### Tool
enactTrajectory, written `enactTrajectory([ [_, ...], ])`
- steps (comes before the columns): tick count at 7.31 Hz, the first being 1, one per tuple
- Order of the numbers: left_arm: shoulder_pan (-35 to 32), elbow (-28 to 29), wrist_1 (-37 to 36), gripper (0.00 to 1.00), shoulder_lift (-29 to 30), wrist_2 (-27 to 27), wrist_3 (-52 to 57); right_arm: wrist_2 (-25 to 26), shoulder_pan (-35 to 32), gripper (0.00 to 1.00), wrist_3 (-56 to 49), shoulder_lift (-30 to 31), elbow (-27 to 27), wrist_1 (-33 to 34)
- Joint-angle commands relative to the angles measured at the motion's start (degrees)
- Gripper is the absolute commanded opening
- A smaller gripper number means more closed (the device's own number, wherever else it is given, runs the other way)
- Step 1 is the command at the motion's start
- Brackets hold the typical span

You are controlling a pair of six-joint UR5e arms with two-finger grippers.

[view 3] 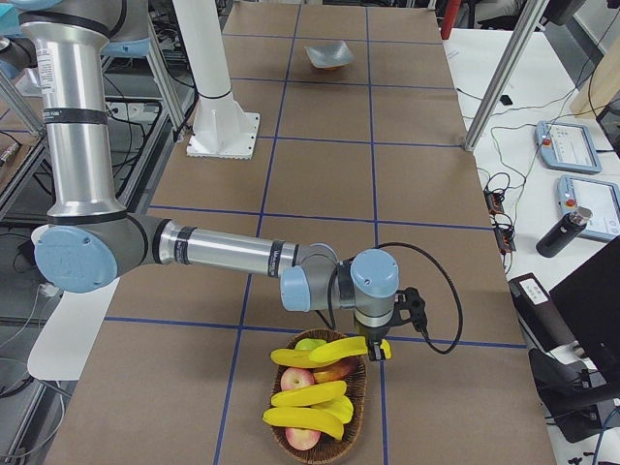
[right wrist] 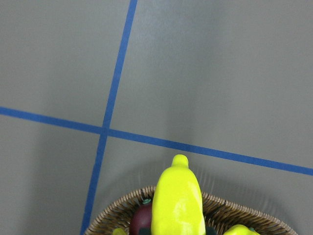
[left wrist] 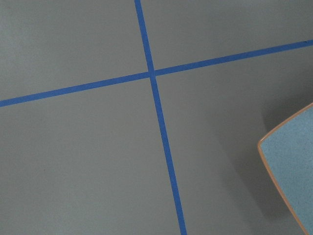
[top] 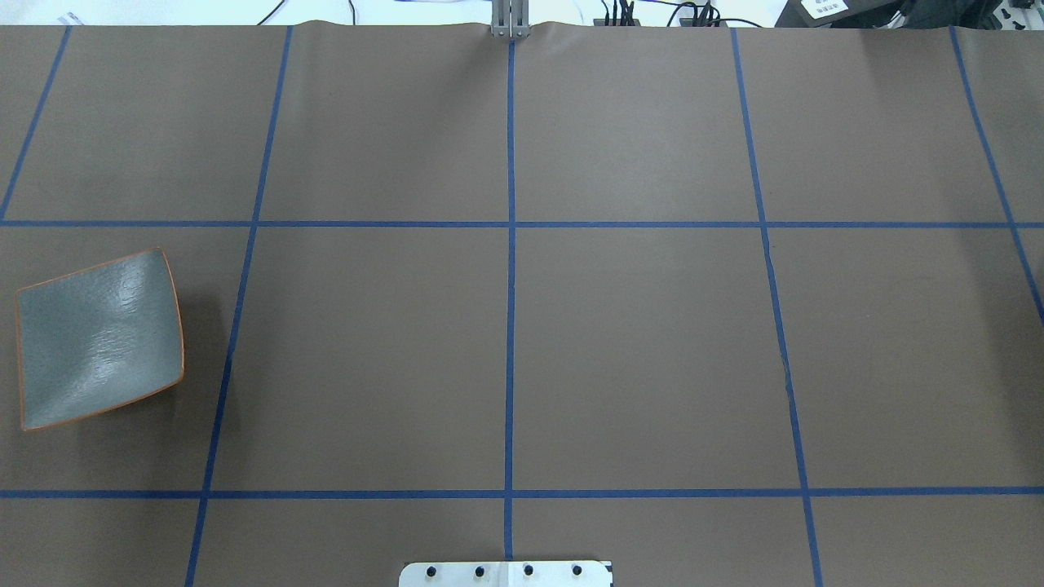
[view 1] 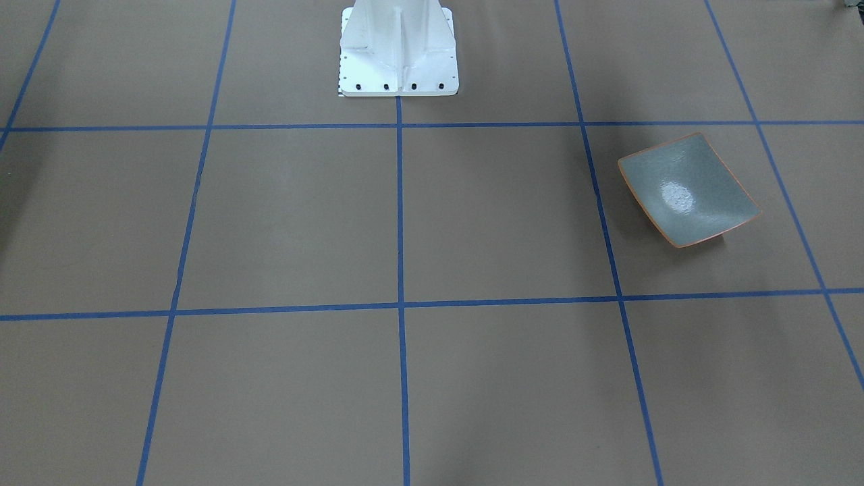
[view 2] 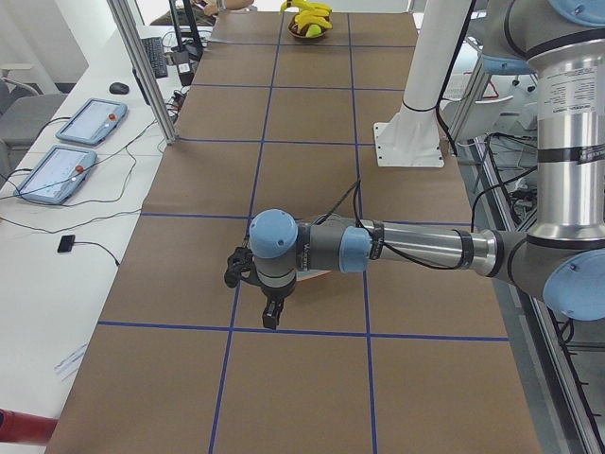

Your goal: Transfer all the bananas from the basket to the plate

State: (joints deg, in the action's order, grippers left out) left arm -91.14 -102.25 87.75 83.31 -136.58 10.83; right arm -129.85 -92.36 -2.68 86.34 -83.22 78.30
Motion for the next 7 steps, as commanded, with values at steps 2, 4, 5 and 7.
enactTrajectory([
  [2, 0.1, 0.2, 13.7, 1.0, 0.7, 0.2, -0.2, -0.1, -0.1, 0.0, 15.0, -4.8, -3.2, 1.4],
  [4, 0.3, 1.8, 25.2, 1.0, 5.4, 0.4, -0.5, -0.5, 1.5, 0.0, 22.0, -8.4, -3.5, 1.3],
  [5, 1.3, 2.8, 25.7, 1.0, 7.9, 0.1, -0.9, -0.4, 3.3, 0.0, 25.3, -10.6, -3.6, 1.2],
  [7, 6.1, 1.9, 29.0, 1.0, 12.5, -2.0, -21.4, 0.2, 9.8, 0.0, 38.2, -12.6, -8.1, -0.5],
])
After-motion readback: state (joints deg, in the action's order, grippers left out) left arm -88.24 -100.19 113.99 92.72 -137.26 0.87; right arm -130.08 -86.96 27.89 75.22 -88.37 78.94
